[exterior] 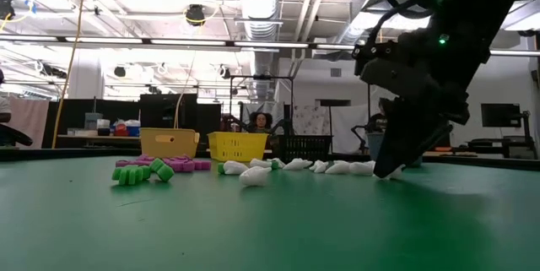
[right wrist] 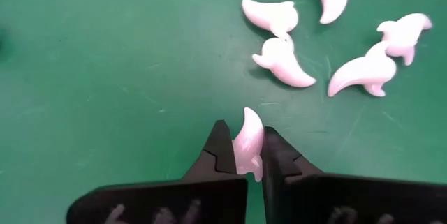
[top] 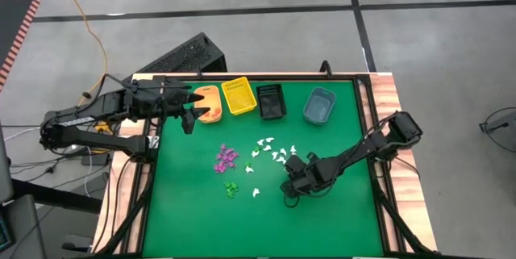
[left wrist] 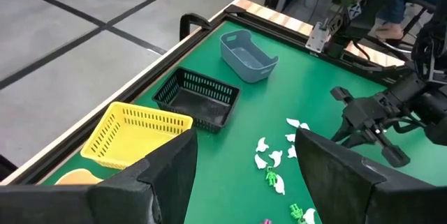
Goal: Sort Halloween decoration
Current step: Put the white ghost toy into the black bin
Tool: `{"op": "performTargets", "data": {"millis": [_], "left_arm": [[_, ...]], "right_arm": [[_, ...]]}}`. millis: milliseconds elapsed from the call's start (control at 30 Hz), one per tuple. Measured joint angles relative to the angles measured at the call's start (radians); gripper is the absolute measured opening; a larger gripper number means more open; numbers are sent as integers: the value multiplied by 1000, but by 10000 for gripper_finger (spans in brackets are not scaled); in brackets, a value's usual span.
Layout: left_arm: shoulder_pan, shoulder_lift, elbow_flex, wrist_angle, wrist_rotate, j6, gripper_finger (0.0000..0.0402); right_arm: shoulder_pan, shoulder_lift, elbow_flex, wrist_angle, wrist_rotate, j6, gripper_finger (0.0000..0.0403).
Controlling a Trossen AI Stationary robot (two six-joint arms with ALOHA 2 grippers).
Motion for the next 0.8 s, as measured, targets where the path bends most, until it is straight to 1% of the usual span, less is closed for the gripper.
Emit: {"op": "performTargets", "data": {"millis": [233, 367, 633, 800], "left_arm": [[0, 0, 0, 0, -1, 6, 231], [0, 0, 0, 1, -2, 12, 232], [0, 0, 0, 12, -18, 25, 232], [0, -2, 0, 12, -19, 27, 232]], "right_arm": [[1, -75, 6, -25, 14, -5, 16], [-21, -139, 6, -26, 31, -49, 16], [-124, -215, 7, 6, 50, -219, 15], [-223, -223, 7, 118, 48, -372, 15]]}}
